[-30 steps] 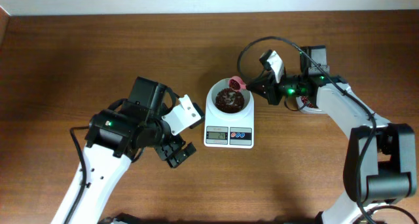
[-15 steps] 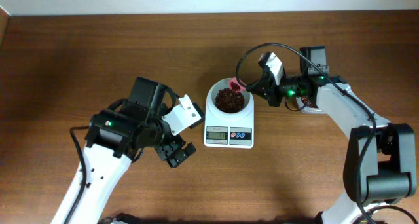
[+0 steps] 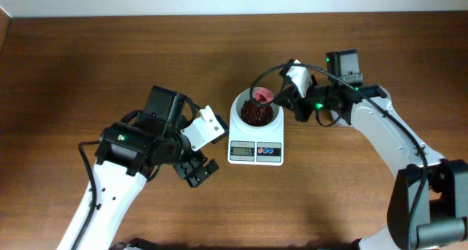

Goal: Scoop and weigh 50g on scale

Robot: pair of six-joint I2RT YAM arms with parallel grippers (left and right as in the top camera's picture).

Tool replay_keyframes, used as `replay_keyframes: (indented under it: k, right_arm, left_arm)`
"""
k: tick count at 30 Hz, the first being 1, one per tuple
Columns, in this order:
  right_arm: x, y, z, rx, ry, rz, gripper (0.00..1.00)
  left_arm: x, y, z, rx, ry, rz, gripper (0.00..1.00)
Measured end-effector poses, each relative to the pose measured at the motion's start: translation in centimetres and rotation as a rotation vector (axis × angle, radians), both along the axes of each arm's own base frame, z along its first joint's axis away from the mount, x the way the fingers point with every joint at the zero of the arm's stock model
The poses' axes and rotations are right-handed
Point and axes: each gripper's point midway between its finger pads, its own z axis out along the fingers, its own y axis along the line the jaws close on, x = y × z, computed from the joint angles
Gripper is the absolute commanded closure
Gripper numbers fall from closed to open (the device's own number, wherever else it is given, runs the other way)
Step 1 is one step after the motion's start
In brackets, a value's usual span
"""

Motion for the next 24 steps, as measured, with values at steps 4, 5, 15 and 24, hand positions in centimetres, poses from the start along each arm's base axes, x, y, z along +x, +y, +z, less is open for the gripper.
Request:
replay_keyframes:
  k: [4,5,15,24]
  right_arm:
    - [-0.2,-0.2,2.5,-0.011,-0.067,-0.012,0.96]
    - [-0.3,-0.3,2.3,-0.050,-0.069,-0.026,0.96]
    - [-1.6,0.0,1.3,-0.188,-0.049,-0.048,0.96]
    - [-1.7,-0.2,1.8,-0.245,-0.071,-0.066,0.96]
  left_arm:
    - [0.0,0.0,0.0,0.000,0.000,0.000,0.01]
    - [0.0,0.0,0.0,0.000,0.000,0.000,0.01]
    - [0.0,0.0,0.0,0.000,0.000,0.000,0.01]
    - [0.0,0.0,0.0,0.000,0.000,0.000,0.01]
